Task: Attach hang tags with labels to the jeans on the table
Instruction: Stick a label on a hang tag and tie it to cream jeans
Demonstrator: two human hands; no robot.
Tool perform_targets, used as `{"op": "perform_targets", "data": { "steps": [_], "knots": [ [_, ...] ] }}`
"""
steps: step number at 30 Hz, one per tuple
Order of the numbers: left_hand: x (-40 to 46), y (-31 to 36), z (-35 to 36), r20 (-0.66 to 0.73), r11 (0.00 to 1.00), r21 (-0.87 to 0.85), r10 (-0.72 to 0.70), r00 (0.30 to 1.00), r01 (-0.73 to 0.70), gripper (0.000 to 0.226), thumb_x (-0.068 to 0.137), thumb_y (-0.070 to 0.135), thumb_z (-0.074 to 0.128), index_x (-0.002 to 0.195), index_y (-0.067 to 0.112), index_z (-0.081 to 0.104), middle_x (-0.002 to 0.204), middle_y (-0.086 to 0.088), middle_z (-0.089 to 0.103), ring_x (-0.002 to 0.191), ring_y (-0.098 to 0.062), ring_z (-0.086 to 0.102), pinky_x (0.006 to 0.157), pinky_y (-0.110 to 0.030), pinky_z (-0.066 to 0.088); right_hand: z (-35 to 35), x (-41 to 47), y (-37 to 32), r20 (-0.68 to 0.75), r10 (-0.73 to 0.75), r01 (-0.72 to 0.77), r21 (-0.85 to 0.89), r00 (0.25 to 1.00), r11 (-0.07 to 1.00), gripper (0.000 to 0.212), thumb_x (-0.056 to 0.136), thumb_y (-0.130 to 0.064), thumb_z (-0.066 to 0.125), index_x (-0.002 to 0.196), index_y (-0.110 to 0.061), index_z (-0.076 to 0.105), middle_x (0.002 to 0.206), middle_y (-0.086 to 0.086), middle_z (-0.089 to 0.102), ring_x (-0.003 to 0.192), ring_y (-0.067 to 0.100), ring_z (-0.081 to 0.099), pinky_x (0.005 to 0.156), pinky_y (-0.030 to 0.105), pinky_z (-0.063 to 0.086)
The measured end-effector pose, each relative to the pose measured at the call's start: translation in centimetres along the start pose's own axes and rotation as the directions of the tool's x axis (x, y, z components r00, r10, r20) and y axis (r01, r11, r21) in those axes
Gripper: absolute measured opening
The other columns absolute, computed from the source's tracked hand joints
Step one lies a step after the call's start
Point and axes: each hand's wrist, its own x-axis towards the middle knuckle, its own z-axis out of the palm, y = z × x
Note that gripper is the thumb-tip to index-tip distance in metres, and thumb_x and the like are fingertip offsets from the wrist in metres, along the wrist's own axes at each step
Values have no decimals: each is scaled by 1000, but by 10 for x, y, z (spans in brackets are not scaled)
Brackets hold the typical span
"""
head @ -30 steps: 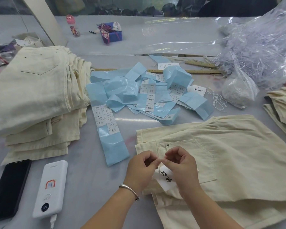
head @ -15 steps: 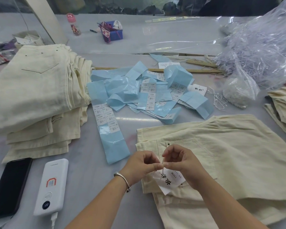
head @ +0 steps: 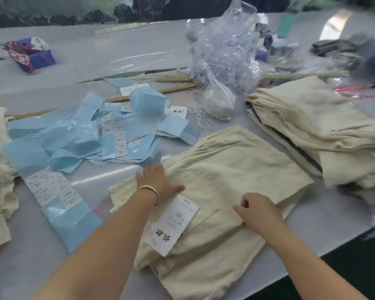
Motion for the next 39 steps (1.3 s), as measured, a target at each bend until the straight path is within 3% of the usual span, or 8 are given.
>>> {"op": "perform_targets", "data": {
  "steps": [5,11,14,16,21,24,32,39],
  "knots": [
    [0,0,5,-61,998,14,61,996,-60,98,60,83,57,131,16,43,132,-9,51,124,-29,47,97,-41,43,-11,-37,47,122,315,-294,-166,941,941,59,90,-71,32,68,-19,52,65,-1,59,61,18,58,59,28,47],
    [-46,9,9,139,938,-338,126,982,-72,65,68,61,76,111,15,57,105,-2,66,95,-25,64,74,-33,52,19,-54,40,225,297,-372,604,928,705,68,75,-65,66,119,-14,58,110,-5,66,98,17,62,89,39,54],
    [-71,5,6,420,608,-764,216,881,215,54,61,38,82,107,11,71,99,-12,74,95,-33,69,89,-43,56,24,-58,30,259,218,-338,691,941,639,106,70,-60,75,150,-20,19,149,-4,37,135,21,39,102,33,38],
    [-88,-1,1,578,411,-797,310,755,442,59,56,28,82,108,4,72,107,-20,72,102,-38,68,93,-47,54,23,-56,30,274,147,-304,723,950,620,98,73,-45,80,147,-27,19,143,-7,40,125,14,47,91,23,41],
    [-107,1,-12,569,262,-822,423,705,506,50,51,15,82,98,-3,75,107,-25,69,86,-36,71,70,-38,59,-8,-42,19,97,-64,-31,751,993,660,93,69,4,61,143,-40,26,123,-16,52,104,1,52,69,9,45],
    [-109,23,-35,475,176,-877,456,753,446,48,41,11,83,86,-4,76,93,-24,70,73,-34,69,67,-37,59,-58,-29,11,-14,-177,138,686,984,715,88,67,6,55,132,-48,29,108,-33,44,88,-23,44,63,-3,37],
    [-105,198,-160,-104,-51,-995,467,878,-91,20,57,4,67,73,7,78,73,-11,73,62,-21,71,51,-28,56,-274,14,43,-507,-329,482,206,797,851,59,83,-14,63,136,-12,37,125,12,58,109,28,56,87,35,46],
    [-101,373,-252,-603,-214,-792,417,680,-572,53,51,13,79,103,12,69,93,-4,75,86,-19,71,70,-28,57,-466,37,115,-836,-284,675,131,469,726,67,90,-25,51,148,-44,22,150,-6,41,125,19,50,87,34,51]
  ]
}}
